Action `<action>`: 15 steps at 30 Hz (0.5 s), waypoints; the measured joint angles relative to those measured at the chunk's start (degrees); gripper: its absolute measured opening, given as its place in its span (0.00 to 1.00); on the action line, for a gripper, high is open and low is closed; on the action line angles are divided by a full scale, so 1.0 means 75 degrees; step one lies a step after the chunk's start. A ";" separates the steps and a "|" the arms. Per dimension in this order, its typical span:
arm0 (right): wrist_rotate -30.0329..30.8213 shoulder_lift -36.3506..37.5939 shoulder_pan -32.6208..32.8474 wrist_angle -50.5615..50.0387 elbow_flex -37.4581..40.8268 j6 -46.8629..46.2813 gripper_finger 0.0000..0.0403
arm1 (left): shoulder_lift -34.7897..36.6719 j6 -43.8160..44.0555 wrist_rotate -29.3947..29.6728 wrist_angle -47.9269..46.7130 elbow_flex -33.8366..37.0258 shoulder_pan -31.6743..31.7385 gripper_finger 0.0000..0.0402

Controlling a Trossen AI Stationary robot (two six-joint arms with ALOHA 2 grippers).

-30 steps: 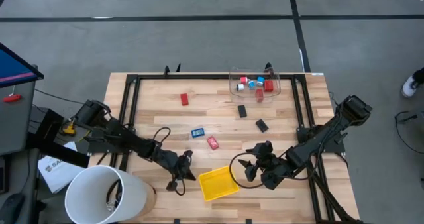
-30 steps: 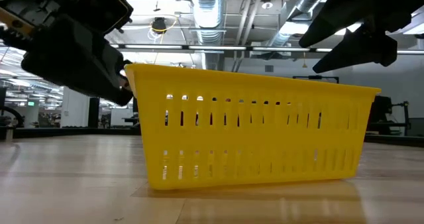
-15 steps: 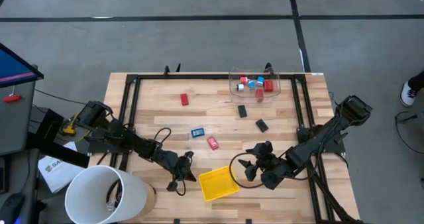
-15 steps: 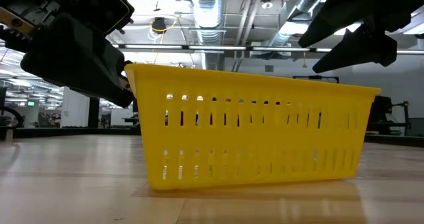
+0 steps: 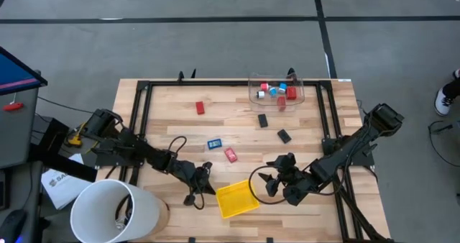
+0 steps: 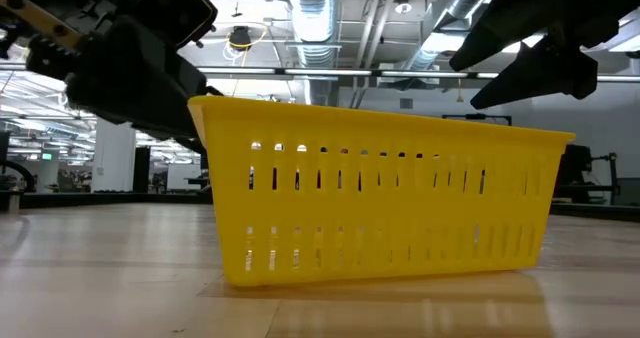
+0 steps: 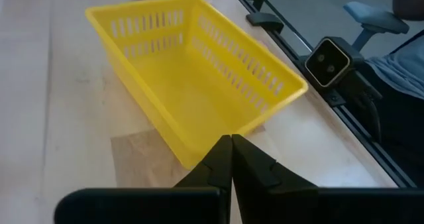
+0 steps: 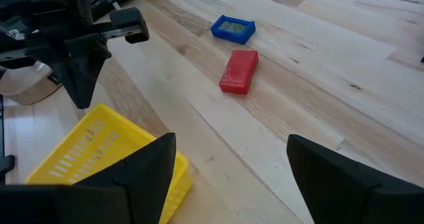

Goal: Pick & Place Office items
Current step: Adjust the yellow bin slightly

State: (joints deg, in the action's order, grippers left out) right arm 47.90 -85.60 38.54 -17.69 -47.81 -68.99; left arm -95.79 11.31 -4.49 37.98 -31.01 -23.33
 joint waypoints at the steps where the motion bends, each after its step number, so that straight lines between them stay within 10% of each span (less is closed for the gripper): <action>1: 0.0000 0.0000 0.0000 0.0000 0.0000 0.0000 0.70 | 0.0000 -0.0041 -0.0002 -0.0019 -0.0035 0.0037 0.00; 15: 0.0000 0.0000 -0.0002 -0.0012 0.0000 0.0026 0.70 | 0.0000 -0.0302 -0.0050 -0.0405 -0.0302 0.0207 0.00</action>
State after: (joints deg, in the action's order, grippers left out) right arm 47.90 -85.60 38.53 -17.79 -47.81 -68.79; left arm -95.79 9.04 -4.87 34.94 -33.27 -21.78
